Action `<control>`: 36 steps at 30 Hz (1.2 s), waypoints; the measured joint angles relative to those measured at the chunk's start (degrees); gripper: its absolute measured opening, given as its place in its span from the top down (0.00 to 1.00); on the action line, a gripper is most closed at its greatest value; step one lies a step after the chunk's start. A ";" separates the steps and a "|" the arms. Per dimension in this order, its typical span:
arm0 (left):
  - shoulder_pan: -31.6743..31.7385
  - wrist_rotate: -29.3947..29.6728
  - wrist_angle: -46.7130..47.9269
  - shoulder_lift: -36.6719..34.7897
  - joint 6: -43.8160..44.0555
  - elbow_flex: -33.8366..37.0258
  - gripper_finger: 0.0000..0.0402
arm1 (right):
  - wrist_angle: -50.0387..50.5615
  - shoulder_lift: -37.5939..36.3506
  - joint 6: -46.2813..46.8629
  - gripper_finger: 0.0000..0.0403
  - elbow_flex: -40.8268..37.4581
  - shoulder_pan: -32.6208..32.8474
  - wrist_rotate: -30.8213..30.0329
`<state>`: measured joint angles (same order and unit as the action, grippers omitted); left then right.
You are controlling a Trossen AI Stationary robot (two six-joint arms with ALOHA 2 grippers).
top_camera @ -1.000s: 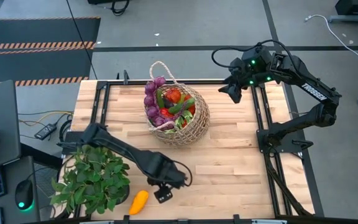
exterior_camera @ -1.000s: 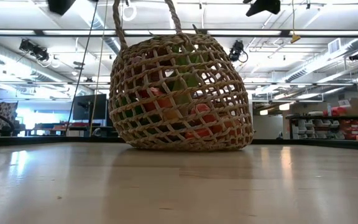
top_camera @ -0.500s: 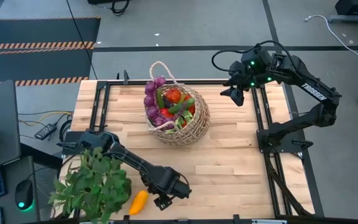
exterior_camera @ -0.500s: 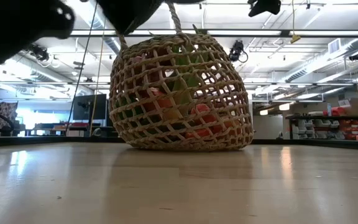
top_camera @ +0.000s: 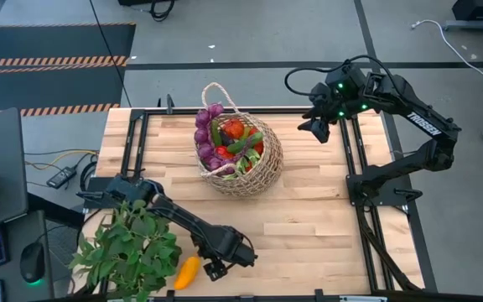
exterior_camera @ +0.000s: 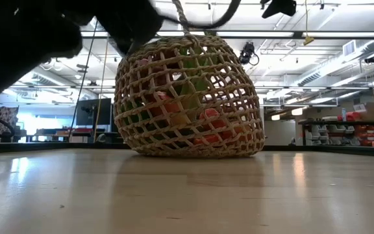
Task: Build produce basket
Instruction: Put the yellow mango into the brown basket
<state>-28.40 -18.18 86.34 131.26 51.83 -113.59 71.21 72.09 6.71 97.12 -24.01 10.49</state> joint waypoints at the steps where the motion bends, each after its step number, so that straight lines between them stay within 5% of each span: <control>1: 0.00 0.03 0.12 0.00 -0.10 0.83 0.15 | 0.23 -0.07 0.53 0.46 0.00 0.00 0.09; 10: -0.22 -5.72 -0.93 0.00 -6.06 7.82 0.15 | 3.21 -0.15 1.72 0.46 0.00 1.73 0.12; 23: 1.77 -15.95 -0.83 0.00 -2.06 3.74 0.15 | 3.46 -0.15 0.82 0.46 0.00 2.62 -0.36; 30: 1.27 -14.75 -1.52 -0.13 -6.25 1.37 0.15 | 2.98 -0.15 0.31 0.46 0.00 2.62 -0.38; 36: 0.74 -6.03 3.26 -0.13 -17.97 1.37 0.15 | 3.82 -0.15 5.34 0.46 0.00 2.62 0.08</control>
<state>-27.66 -24.21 89.60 131.13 33.85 -112.22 75.03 71.94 12.05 97.12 -21.39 10.57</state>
